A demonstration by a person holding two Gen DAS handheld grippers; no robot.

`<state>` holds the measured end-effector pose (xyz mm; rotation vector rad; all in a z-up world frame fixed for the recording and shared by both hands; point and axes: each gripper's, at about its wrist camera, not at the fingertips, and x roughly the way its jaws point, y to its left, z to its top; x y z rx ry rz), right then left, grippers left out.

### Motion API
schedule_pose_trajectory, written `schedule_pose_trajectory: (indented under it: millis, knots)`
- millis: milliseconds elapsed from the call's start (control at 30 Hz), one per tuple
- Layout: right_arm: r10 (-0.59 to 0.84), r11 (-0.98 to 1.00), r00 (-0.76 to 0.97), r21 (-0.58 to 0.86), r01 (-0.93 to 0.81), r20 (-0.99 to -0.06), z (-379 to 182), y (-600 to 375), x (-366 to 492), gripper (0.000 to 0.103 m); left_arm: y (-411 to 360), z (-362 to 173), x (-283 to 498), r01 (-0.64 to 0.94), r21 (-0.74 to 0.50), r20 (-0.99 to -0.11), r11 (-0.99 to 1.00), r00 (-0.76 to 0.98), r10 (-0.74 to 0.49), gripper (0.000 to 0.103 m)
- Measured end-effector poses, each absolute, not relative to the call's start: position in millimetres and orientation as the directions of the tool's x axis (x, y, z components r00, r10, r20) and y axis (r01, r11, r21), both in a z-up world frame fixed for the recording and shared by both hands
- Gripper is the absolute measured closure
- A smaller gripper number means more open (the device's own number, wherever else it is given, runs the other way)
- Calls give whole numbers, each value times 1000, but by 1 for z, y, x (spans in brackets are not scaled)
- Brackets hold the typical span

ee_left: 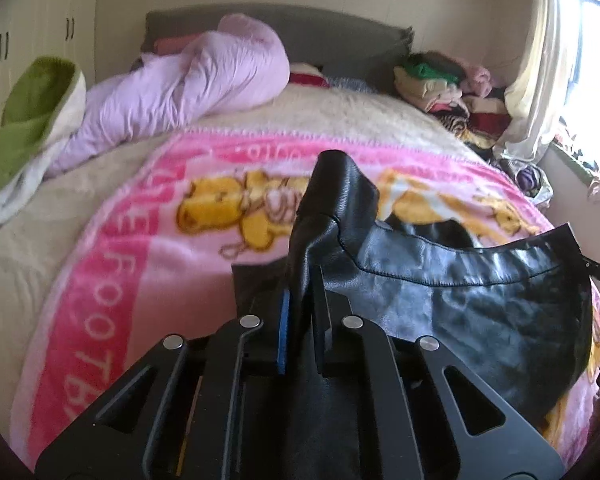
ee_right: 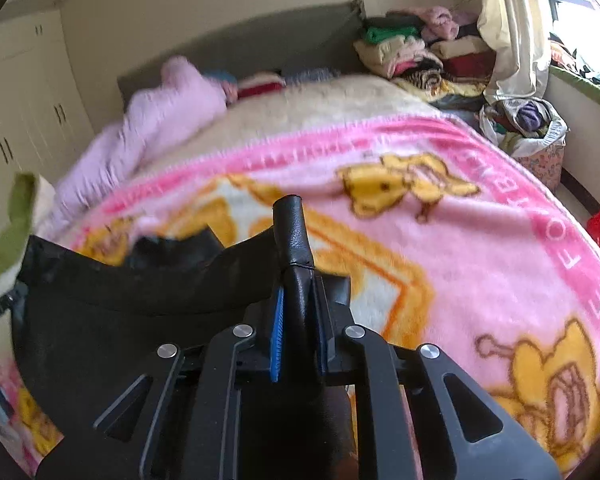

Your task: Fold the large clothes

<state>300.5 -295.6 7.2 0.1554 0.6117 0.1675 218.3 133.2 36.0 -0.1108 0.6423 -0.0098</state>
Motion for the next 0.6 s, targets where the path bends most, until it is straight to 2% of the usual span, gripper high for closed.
schedule_pose_trajectory:
  millis: [133,333,600]
  knots:
    - [195,972,828,214,-94,-525,18,-297,306,91,135,43,224,-38,-119,-568,992,822,-37,100]
    - [188,963,810,266,-40,-555,0,-303,324,92,145,29,243,-47,-185,-583,982,809,-72,100]
    - [157,969,799,248,-10,-580,-15,-301,334,92,147,13,254,-53,-195,-599,979,797,-76,100]
